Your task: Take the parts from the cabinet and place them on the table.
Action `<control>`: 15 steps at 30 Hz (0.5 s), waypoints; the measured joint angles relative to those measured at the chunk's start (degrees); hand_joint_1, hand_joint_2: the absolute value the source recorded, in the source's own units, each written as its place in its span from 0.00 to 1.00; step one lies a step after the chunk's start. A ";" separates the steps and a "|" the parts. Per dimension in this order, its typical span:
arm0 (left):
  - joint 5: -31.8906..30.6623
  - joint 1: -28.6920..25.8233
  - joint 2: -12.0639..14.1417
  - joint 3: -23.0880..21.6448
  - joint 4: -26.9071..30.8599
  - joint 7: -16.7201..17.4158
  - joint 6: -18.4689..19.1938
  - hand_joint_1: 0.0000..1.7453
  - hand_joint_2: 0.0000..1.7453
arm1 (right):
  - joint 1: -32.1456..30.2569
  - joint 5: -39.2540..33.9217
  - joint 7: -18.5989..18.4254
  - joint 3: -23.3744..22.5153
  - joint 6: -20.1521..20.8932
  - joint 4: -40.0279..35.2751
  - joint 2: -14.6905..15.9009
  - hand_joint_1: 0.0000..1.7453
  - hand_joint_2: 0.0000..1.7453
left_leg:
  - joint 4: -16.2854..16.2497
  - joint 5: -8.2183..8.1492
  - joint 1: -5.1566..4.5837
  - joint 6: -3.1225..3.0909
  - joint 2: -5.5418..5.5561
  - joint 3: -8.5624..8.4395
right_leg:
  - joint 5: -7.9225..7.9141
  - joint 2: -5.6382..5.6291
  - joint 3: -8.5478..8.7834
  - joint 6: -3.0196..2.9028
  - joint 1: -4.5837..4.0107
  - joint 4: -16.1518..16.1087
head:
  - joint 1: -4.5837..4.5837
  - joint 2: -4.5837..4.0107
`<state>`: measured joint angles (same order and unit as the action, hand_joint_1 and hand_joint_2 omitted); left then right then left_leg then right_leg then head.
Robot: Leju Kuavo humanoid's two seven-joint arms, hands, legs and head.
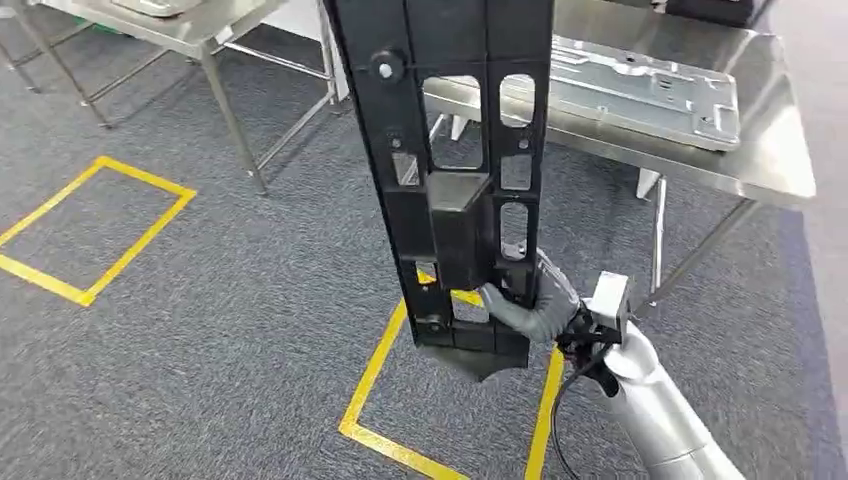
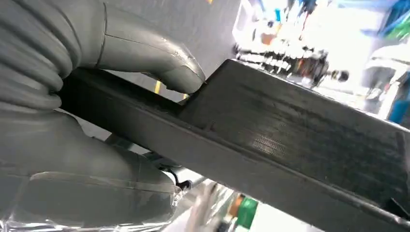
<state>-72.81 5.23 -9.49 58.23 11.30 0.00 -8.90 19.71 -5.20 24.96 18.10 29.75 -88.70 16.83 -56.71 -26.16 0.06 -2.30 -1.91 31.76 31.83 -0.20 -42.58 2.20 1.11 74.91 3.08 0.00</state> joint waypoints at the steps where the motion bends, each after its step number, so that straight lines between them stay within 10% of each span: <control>1: 0.00 0.06 -0.02 0.02 0.00 0.00 0.00 0.00 1.00 | 0.22 0.00 0.00 -0.02 0.06 0.49 0.00 1.00 1.00 | -0.03 -0.06 -0.04 0.07 -0.50 -0.06 | -1.99 0.18 1.62 -0.12 -0.01 -3.06 | 0.00 0.00; 3: 0.00 0.14 -0.02 0.09 0.00 0.00 0.00 0.00 1.00 | 0.92 0.02 0.02 -0.09 0.09 1.08 0.00 1.00 1.00 | -0.09 -0.36 -0.16 0.27 -1.51 -0.41 | -6.83 2.39 7.16 -0.80 -0.30 -13.64 | 0.00 0.00; 4: 0.00 0.11 -0.02 0.13 0.00 0.00 0.00 0.00 1.00 | 1.46 0.02 0.02 -0.15 0.02 1.32 0.00 1.00 1.00 | -0.12 -0.53 -0.38 0.48 -2.01 -0.46 | -6.59 5.46 8.88 -1.21 -0.81 -17.12 | 0.00 0.00; 5: 0.04 0.12 -0.02 0.22 0.00 -0.06 0.04 0.00 1.00 | 1.97 0.30 0.02 -0.15 -0.24 1.55 -0.07 1.00 1.00 | -0.43 -0.76 -0.77 0.83 -2.46 -0.35 | -6.57 5.63 8.84 -1.62 -1.36 -17.68 | 0.00 0.00; 9: 0.28 0.17 -0.02 0.42 0.00 -1.12 0.00 0.00 1.00 | 3.01 3.24 -0.63 -0.39 -2.28 2.43 -0.07 1.00 1.00 | -0.18 -1.42 -0.92 1.98 -4.75 -0.73 | -7.03 2.43 8.66 -2.53 -0.90 -18.07 | 0.00 0.00; 11: 0.55 0.20 -0.02 0.44 0.00 -1.53 -0.15 0.00 1.00 | 4.39 4.40 -1.03 -0.55 -2.91 3.07 -0.07 1.00 1.00 | -5.30 -4.81 -0.36 2.60 0.11 1.20 | -7.20 1.34 8.64 -2.95 -0.61 -18.18 | 0.04 0.00; 13: 1.20 0.26 -0.07 0.55 0.00 -1.95 -0.37 0.00 1.00 | 5.76 5.77 -1.36 -0.77 -3.37 4.55 -0.02 1.00 1.00 | -15.30 -9.10 -0.24 2.81 1.26 5.92 | -7.24 -0.06 8.51 -3.08 -0.61 -18.13 | 0.04 0.00; 15: 1.16 0.70 -0.11 0.70 -0.02 -1.97 -0.42 0.00 1.00 | 6.28 7.12 -1.33 -1.11 -3.80 6.16 -0.02 1.00 1.00 | -19.85 -9.57 -0.22 2.79 1.32 8.27 | -7.24 -1.28 8.52 -3.07 -0.63 -17.96 | 0.02 0.00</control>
<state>-71.65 5.94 -9.60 58.93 11.28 -1.97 -9.31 25.99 1.92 23.63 16.98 25.95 -82.54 16.81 -76.56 -35.73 -0.17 0.49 -0.59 40.03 24.60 -1.48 -34.06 -0.86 0.48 56.96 3.11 0.00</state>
